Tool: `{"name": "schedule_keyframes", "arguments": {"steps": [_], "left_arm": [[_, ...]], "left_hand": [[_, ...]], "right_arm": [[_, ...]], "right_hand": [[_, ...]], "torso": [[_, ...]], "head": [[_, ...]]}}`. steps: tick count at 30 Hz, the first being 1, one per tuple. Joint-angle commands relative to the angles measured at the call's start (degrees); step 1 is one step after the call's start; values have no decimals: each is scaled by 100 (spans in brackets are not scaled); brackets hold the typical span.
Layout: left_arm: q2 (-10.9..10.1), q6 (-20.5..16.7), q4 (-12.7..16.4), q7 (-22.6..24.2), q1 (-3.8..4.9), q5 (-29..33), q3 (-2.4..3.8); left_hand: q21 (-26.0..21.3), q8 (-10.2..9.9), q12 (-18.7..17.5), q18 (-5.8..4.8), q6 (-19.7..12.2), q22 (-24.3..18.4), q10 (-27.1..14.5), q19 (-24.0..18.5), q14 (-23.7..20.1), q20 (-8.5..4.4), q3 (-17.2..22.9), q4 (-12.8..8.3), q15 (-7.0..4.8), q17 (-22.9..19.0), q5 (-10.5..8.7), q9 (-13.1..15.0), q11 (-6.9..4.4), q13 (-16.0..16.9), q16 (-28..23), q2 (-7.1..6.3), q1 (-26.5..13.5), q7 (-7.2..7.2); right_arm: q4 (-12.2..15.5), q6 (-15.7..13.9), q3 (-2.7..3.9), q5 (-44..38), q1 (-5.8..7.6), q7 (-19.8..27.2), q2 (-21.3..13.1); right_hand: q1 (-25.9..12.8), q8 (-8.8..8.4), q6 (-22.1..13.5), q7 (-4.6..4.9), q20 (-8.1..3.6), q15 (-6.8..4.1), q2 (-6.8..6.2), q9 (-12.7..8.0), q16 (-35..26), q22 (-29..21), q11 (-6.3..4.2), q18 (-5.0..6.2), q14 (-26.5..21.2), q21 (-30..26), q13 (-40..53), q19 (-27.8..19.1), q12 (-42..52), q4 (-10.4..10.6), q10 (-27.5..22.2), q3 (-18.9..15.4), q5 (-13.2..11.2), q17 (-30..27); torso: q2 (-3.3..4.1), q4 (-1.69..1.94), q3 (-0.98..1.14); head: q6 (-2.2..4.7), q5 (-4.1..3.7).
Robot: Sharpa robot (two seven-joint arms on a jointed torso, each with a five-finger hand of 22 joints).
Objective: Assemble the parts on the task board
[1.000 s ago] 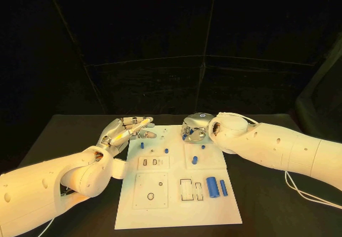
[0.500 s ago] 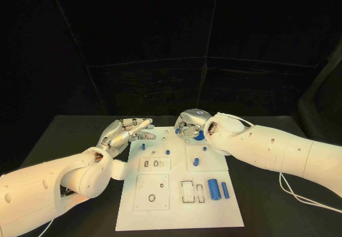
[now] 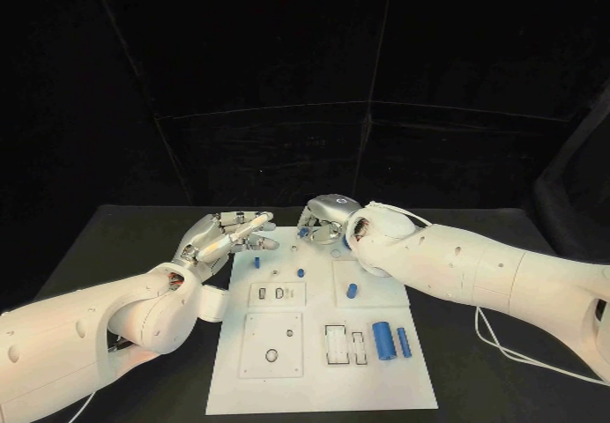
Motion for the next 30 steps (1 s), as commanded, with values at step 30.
{"name": "schedule_keyframes", "arguments": {"steps": [30], "left_arm": [[19,96,-12,-27,42,-27,5]], "left_hand": [[29,-32,-26,81,24,-13,15,42,30,-18,1,-41,-2,10,19,-5,6,-9,-43,57,-4,194]], "right_arm": [[-415,169,3,-171,14,-102,366]], "right_hand": [[-59,-17,-130,33,52,28,-193,-16,163,-11,34,-82,74,45,-10,-105,-19,131,-192,145,-8,149]], "torso": [[28,10,-11]], "head": [[-45,4]]}}
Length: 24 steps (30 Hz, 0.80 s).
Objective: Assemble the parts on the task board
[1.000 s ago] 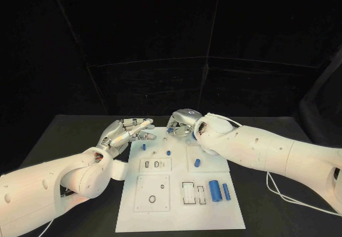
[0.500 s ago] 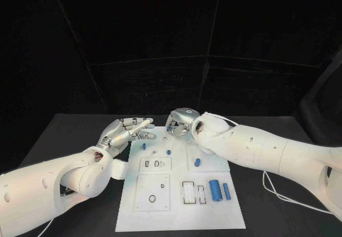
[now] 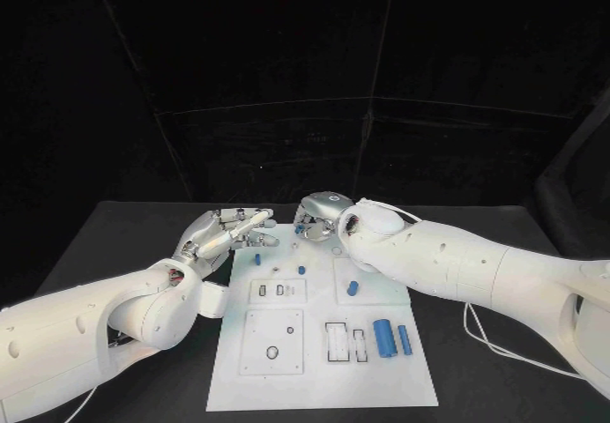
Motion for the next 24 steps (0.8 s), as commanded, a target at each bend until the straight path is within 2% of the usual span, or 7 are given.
{"name": "schedule_keyframes", "arguments": {"steps": [1,8,11,13,17,20,24], "left_arm": [[9,73,-2,10,11,-26,5],[11,83,-10,-1,13,-26,5],[10,87,-13,-4,14,-26,5],[7,90,-15,-7,14,-26,5],[-15,89,-10,-19,14,-26,5],[-32,94,-3,-28,14,-26,5],[-46,109,-11,-32,14,-26,4]], "left_hand": [[29,-32,-26,81,24,-6,16,22,30,2,1,-41,-2,5,19,-7,6,-9,-21,57,-4,194],[27,-34,-30,80,22,-8,13,24,29,2,2,-45,-1,7,19,-7,7,-9,-25,59,-2,194],[27,-34,-30,80,22,-8,13,24,29,2,2,-45,-1,7,19,-7,7,-9,-25,59,-2,194],[27,-34,-30,80,22,-8,13,24,29,2,2,-45,-1,7,19,-7,7,-9,-25,59,-2,194],[25,-38,-35,80,20,-10,11,24,28,2,2,-48,-1,8,19,-7,7,-9,-29,64,0,195],[21,-43,-42,79,14,-14,5,25,25,2,7,-60,1,11,19,-8,9,-10,-37,70,12,196],[16,-49,-51,78,11,-19,3,26,23,2,15,-80,1,15,20,-7,10,-9,-46,78,32,195]], "right_arm": [[-17,74,4,-61,15,-14,22],[-84,3,3,-65,15,-162,58],[-55,-118,3,-65,15,-191,37],[16,-233,3,-66,15,-195,-20],[350,-395,5,44,14,-196,-332],[711,-392,7,400,15,-215,-707],[1238,-406,132,1053,15,-266,-1302]], "right_hand": [[-7,6,-93,21,5,38,-107,-12,-5,-95,2,-72,57,-10,-9,-93,-25,34,-94,41,-10,-65],[-57,5,-888,234,182,241,-405,-36,-694,-1421,232,143,-487,-826,-15,-1008,-7,264,-1047,-209,-159,-1190],[29,-23,-1730,306,262,313,-458,-61,-1108,-1587,312,165,-831,-1021,-2,-1197,26,354,-1468,-424,-166,-1823],[80,-29,-1921,317,282,322,-471,-67,-1165,-1616,328,169,-890,-1062,1,-1216,46,390,-1555,-513,-165,-1931],[194,43,-1513,317,277,298,-434,-13,-976,-1639,299,178,-768,-1059,39,-1137,272,475,-1332,-654,-102,-1750],[111,122,-1073,248,233,198,-323,30,-566,-1471,171,162,-494,-908,156,-938,681,652,-599,-698,-77,-1191],[-30,219,-812,96,110,21,-414,55,-31,-536,-28,6,-144,-293,286,-306,1035,845,74,-788,237,-428]], "torso": [[2,-6,-3],[5,-3,-1],[6,-5,1],[6,-9,4],[3,-27,10],[-5,-38,3],[-21,-82,1]], "head": [[-4,1],[-1,3],[2,7],[1,15],[17,12],[17,-4],[31,24]]}}
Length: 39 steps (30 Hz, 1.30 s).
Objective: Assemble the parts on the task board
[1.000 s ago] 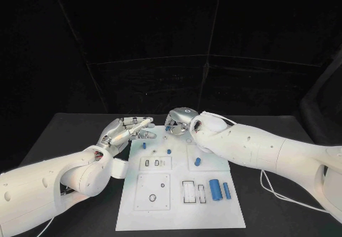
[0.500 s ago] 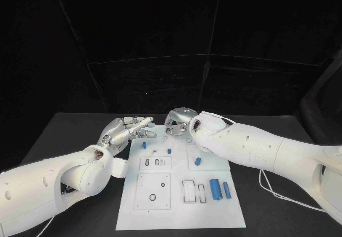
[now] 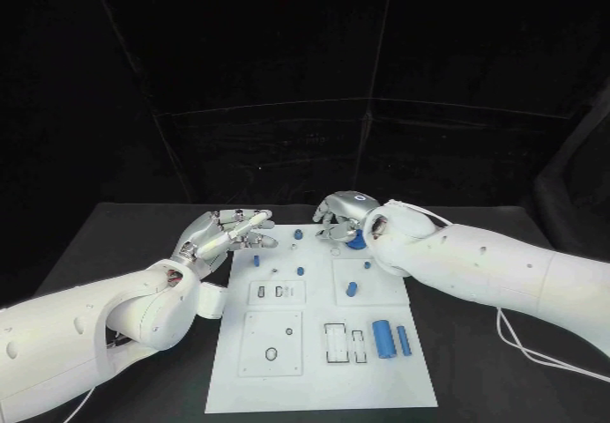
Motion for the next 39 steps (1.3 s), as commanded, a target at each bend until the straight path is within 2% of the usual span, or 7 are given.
{"name": "schedule_keyframes", "arguments": {"steps": [1,5,7,10,12,21,39], "left_arm": [[-9,93,-2,7,10,-25,4],[-38,86,-17,2,10,-30,3],[-45,87,-21,2,10,-32,2],[-45,86,-26,9,10,-34,1],[-42,89,-30,15,10,-35,1],[-5,101,-76,15,10,-36,-7],[35,124,-116,5,9,-36,-16]], "left_hand": [[14,-28,-28,79,11,-11,3,26,22,2,1,-36,2,9,20,-8,10,-9,-21,51,7,195],[11,-29,-30,79,13,-14,7,27,22,2,7,-48,1,12,20,-7,8,-8,-25,56,18,191],[8,-30,-31,79,15,-16,10,27,23,1,11,-57,1,14,20,-6,6,-7,-29,60,27,187],[7,-30,-32,79,17,-18,13,28,23,1,14,-62,0,16,20,-5,4,-6,-31,63,32,186],[5,-30,-32,79,19,-20,17,29,24,1,17,-67,-1,17,20,-4,3,-5,-34,69,37,184],[-1,-30,-35,79,27,-26,27,30,24,0,29,-72,-3,22,20,-3,0,-4,-43,96,40,180],[-3,-30,-37,79,30,-29,31,31,25,0,33,-69,-3,25,20,-2,-1,-3,-47,110,35,180]], "right_arm": [[358,-162,63,892,21,-134,-363],[745,50,116,1251,24,-345,-908],[823,202,128,1317,26,-444,-1073],[848,375,136,1262,26,-551,-1187],[843,475,139,1171,27,-613,-1224],[715,927,143,773,26,-850,-1148],[371,1009,141,443,23,-926,-764]], "right_hand": [[-148,34,100,-119,-95,-119,-130,1,325,567,-153,-128,189,364,175,366,358,120,586,-107,329,493],[-381,40,133,-299,-304,-302,-391,-20,877,1526,-348,-300,405,954,1182,907,1589,410,1193,-482,882,1393],[-330,38,126,-341,-311,-315,-348,-36,1253,1795,-338,-355,480,1132,3006,1017,3275,640,1105,-694,961,2003],[-250,30,85,-265,-249,-336,-414,-44,1460,1953,-296,-397,498,1230,4199,1052,4300,799,957,-934,944,2375],[-165,17,27,-217,-260,-258,-394,-50,1550,2008,-325,-377,510,1269,4720,1056,4740,896,964,-1056,935,2544],[148,39,-102,-198,-219,-206,-382,-49,1776,2070,-248,-379,563,1319,5315,1044,5174,1007,925,-1286,870,3012],[442,86,-148,-185,-198,-189,-260,-41,1921,2183,-236,-395,604,1391,5496,1080,5274,970,905,-1300,869,3311]], "torso": [[-17,-46,-2],[-24,-78,6],[-20,-78,9],[-12,-78,11],[-8,-67,8],[3,-62,8],[-2,-67,4]], "head": [[13,19],[38,7],[46,0],[43,-5],[39,-15],[18,-7],[-24,5]]}}
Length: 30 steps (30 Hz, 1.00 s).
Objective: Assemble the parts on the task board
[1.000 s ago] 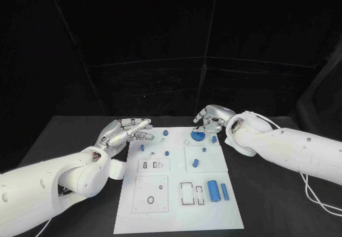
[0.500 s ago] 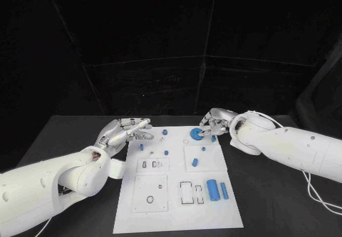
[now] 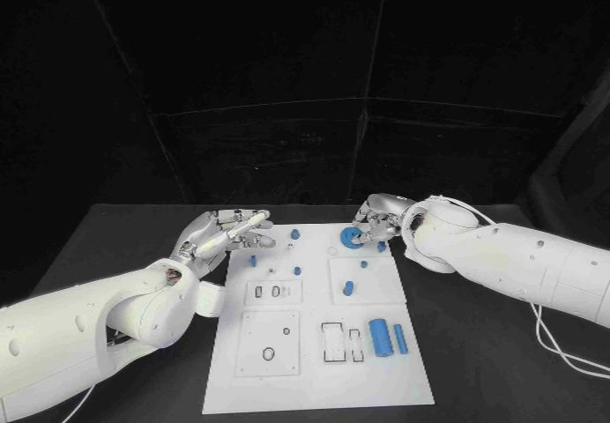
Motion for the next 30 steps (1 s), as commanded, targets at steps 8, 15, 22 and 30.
{"name": "schedule_keyframes", "arguments": {"steps": [8,15,22,30], "left_arm": [[10,101,-5,14,9,-28,4],[7,104,-8,-1,9,-28,4],[0,105,-17,-8,9,-28,4],[3,107,-24,-16,9,-28,4]], "left_hand": [[-5,-31,-38,80,31,-9,32,32,25,-1,20,-22,-3,9,20,-3,-2,-3,-29,71,-13,179],[-5,-31,-38,80,31,-9,32,32,25,-1,20,-22,-3,9,20,-3,-2,-3,-29,71,-13,179],[-5,-31,-38,80,31,-9,32,32,25,-1,20,-22,-3,9,20,-3,-2,-3,-29,71,-13,179],[-5,-31,-38,80,31,-9,32,32,25,-1,20,-22,-3,9,20,-3,-2,-3,-29,71,-13,179]], "right_arm": [[-81,130,4,-238,11,-6,96],[-105,307,2,-435,10,-27,132],[-98,423,1,-593,9,-59,128],[-98,378,-1,-726,7,-109,172]], "right_hand": [[229,104,13,-13,12,22,113,13,74,104,3,-90,338,92,181,50,147,-72,29,48,-139,94],[337,179,104,-30,8,15,132,25,113,194,-11,-104,349,144,353,82,279,-135,113,101,-223,178],[399,255,230,-53,-3,-1,141,39,133,245,-32,-112,354,175,443,99,346,-186,160,152,-222,224],[439,308,325,-77,-18,-19,199,44,143,281,-53,-116,356,196,490,108,369,-210,183,234,-292,251]], "torso": [[-1,-8,-3],[-2,-6,0],[0,-11,1],[-1,-2,2]], "head": [[-17,-2],[-34,-1],[-45,0],[-53,-6]]}}
